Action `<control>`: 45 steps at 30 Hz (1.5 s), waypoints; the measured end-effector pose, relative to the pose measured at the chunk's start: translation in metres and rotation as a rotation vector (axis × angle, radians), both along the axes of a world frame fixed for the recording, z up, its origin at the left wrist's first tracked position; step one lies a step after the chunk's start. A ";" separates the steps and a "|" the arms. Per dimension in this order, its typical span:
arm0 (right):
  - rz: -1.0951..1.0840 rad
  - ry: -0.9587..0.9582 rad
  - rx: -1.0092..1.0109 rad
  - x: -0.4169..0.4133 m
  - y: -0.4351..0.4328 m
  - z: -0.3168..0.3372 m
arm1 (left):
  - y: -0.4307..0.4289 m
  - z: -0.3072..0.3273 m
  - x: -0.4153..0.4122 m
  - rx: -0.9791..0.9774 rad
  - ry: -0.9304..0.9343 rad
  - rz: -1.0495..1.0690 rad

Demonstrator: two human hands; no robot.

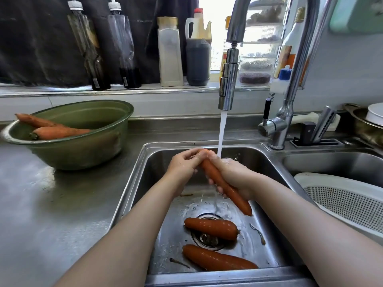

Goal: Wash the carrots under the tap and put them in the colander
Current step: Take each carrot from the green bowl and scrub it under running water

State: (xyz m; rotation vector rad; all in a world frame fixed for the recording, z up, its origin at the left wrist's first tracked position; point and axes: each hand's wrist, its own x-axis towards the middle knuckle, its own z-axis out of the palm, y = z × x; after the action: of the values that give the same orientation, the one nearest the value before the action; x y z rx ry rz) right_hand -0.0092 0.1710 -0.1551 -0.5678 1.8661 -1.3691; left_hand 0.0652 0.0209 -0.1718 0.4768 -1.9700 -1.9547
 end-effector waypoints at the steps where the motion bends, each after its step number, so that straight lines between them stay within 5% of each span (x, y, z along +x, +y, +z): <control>1: 0.003 -0.038 -0.022 -0.001 0.001 0.000 | -0.001 0.000 0.000 0.023 -0.010 -0.012; 7: 0.104 -0.278 -0.164 -0.012 0.017 0.000 | -0.006 -0.007 -0.001 -0.011 -0.066 -0.084; 14: -0.047 -0.012 0.011 -0.002 0.003 -0.002 | -0.003 -0.003 0.001 -0.040 -0.059 -0.100; 22: 0.138 -0.295 -0.148 -0.014 0.022 -0.003 | 0.003 -0.003 -0.001 -0.017 -0.058 -0.031; 29: -0.052 0.061 0.038 0.003 0.003 0.000 | 0.004 0.003 0.003 -0.033 -0.074 -0.069; 36: 0.132 -0.207 -0.046 -0.013 0.016 -0.006 | 0.005 0.003 0.006 -0.066 -0.104 -0.027; 45: -0.146 0.105 0.091 0.003 -0.001 -0.001 | 0.005 0.002 0.006 -0.079 -0.081 -0.074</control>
State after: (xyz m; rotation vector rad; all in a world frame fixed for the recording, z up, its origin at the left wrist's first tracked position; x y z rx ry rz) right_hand -0.0066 0.1701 -0.1565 -0.4728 2.0787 -1.3613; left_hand 0.0710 0.0255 -0.1698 0.4756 -2.1350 -1.9207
